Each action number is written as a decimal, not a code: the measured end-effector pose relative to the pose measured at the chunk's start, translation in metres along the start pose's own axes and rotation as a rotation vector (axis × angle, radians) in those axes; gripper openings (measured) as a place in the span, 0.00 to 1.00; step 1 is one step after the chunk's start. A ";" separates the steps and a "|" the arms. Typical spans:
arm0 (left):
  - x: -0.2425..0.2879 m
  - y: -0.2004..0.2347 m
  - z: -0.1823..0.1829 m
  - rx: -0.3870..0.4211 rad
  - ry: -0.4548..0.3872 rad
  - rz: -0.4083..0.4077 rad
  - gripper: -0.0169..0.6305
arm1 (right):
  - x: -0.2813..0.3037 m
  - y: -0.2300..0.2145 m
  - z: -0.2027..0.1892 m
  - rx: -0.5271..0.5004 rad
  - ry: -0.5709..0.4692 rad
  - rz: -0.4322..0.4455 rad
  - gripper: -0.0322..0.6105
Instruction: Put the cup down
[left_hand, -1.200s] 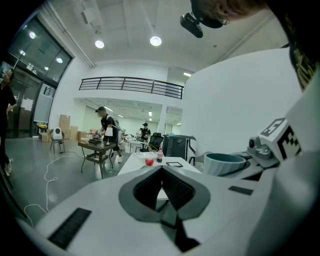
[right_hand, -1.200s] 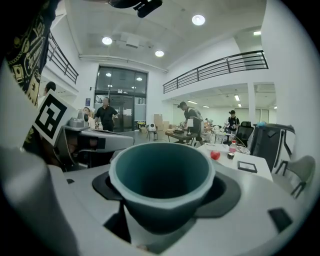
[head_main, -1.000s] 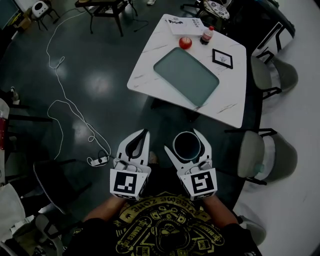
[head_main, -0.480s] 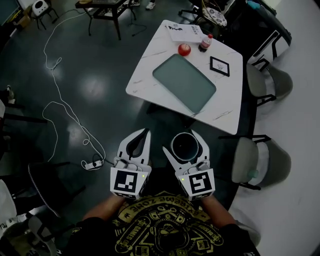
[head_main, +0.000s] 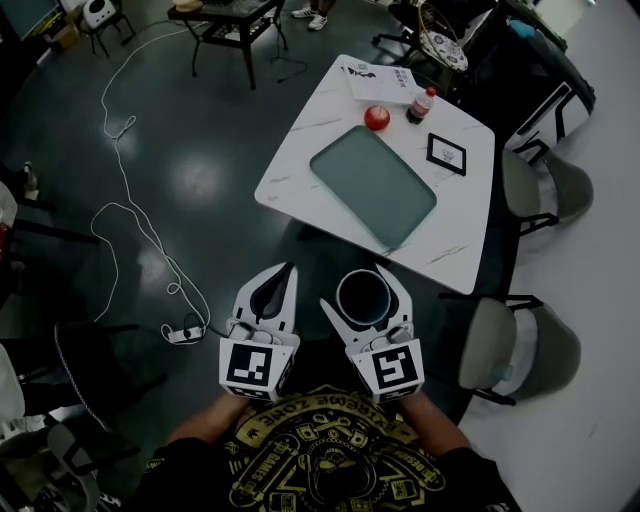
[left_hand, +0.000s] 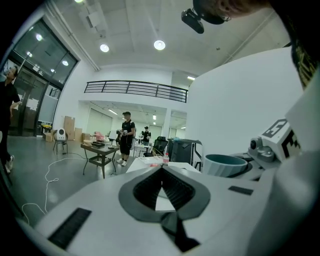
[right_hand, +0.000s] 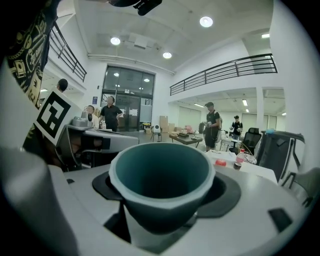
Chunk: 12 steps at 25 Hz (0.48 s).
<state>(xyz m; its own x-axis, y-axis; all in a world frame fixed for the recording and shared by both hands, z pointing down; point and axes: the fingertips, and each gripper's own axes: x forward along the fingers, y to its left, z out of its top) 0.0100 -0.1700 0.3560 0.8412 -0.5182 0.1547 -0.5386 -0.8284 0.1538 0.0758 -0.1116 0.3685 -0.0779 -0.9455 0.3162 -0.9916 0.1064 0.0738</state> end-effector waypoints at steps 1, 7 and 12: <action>0.004 -0.001 0.000 -0.002 0.003 0.005 0.04 | 0.001 -0.005 -0.002 0.009 -0.002 0.002 0.65; 0.036 -0.006 0.005 0.003 0.009 0.024 0.04 | 0.012 -0.037 -0.005 0.031 -0.007 0.022 0.65; 0.065 -0.009 0.011 0.004 0.014 0.047 0.04 | 0.025 -0.067 0.000 0.030 -0.013 0.045 0.65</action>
<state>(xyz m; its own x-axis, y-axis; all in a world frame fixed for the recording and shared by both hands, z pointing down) 0.0698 -0.1989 0.3536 0.8140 -0.5537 0.1757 -0.5775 -0.8039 0.1420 0.1401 -0.1427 0.3713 -0.1234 -0.9439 0.3062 -0.9897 0.1396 0.0317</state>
